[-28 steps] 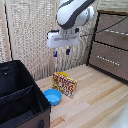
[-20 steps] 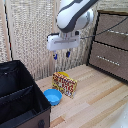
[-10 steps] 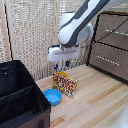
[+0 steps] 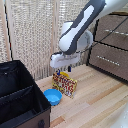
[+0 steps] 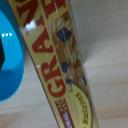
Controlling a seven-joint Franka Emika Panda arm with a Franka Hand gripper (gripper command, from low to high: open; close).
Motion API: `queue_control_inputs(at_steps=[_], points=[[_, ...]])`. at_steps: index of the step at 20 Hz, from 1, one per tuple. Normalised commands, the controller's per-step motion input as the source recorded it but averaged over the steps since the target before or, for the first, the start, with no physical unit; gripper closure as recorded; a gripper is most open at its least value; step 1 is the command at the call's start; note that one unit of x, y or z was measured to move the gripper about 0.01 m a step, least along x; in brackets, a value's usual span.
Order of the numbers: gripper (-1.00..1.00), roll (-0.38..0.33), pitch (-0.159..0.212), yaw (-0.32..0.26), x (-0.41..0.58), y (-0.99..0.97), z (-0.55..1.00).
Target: Position your gripper near the granola bar, please. Lightly grip the granola bar with your gripping tool. Relocate your gripper along with the granola bar toward the leading division of the caddy with caution. Gently release the granola bar into the leading division of the caddy.
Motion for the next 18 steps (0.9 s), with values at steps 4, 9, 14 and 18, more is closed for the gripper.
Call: queue_control_inputs(at_steps=[4,9,14,18], points=[[-1.00,-0.082,0.018,0.122,0.000,0.16,-0.38],[-1.00,-0.093,0.006,0.132,0.011,-0.03,-0.37],[1.00,-0.016,0.027,0.054,0.204,-0.02,-0.09],[1.00,0.000,0.002,-0.007,0.046,0.04,0.00]])
